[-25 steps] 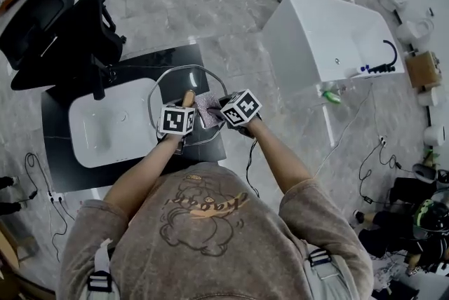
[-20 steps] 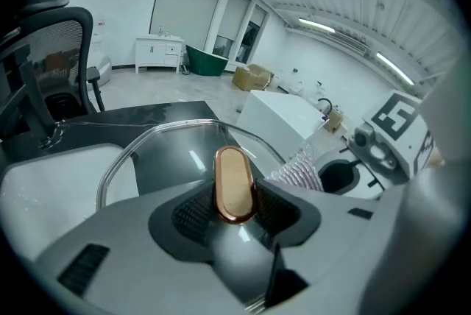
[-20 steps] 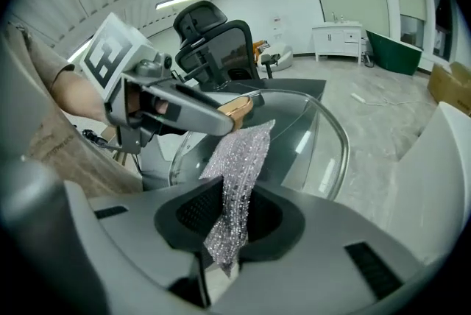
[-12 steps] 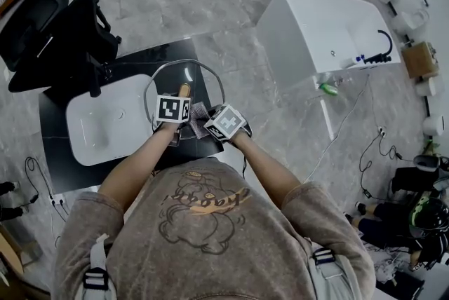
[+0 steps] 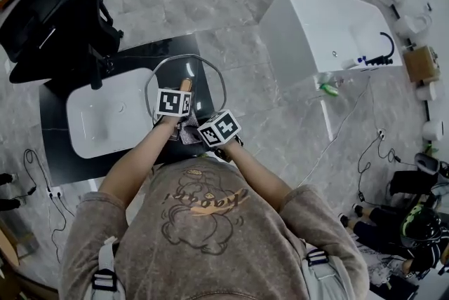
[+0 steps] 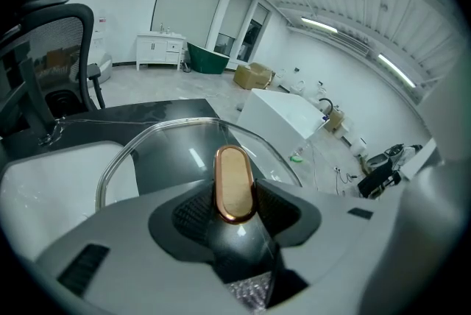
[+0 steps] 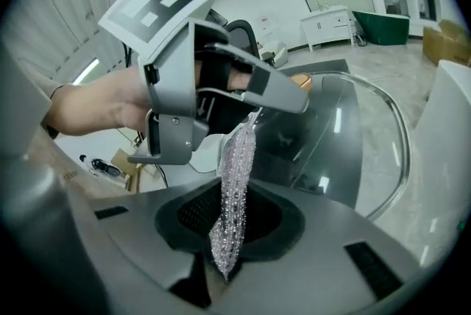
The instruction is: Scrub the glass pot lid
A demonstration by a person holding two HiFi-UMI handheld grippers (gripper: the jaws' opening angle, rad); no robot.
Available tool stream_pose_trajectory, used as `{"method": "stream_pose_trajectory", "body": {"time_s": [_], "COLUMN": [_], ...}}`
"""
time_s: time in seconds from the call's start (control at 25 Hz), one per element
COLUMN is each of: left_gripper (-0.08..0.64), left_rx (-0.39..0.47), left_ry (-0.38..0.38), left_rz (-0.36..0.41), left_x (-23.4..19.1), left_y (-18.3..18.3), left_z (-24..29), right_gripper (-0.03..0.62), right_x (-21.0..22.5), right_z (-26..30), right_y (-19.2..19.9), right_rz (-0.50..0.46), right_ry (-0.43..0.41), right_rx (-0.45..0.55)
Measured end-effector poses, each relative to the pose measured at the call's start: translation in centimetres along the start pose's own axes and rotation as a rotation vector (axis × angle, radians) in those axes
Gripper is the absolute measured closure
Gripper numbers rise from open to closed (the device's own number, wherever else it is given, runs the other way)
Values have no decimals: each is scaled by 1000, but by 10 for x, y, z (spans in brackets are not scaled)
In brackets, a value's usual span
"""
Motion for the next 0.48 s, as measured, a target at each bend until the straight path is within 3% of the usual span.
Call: {"method": "stream_pose_trajectory", "body": {"time_s": [0.16, 0.48], "left_gripper": [371, 371], "left_rx": [-8, -8], "left_ry": [-1, -17], "left_rz": [18, 53], "left_x": [1, 0], "left_y": [1, 2], "left_z": [1, 1], "right_gripper": [509, 511], "right_x": [-12, -5], "right_z": [24, 38], "right_y": [-6, -7], "right_rz": [5, 2], "right_ry": [-28, 8], "right_rx": [18, -3]}}
Point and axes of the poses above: the fingertips, and each gripper's own axes: z forward along the fingers, x to its right, y out of its underside, the point moved 1 cm from there along -z, backward along the fingers, and after that the axes turned 8 degrees about -y, right-handed, at the moved point
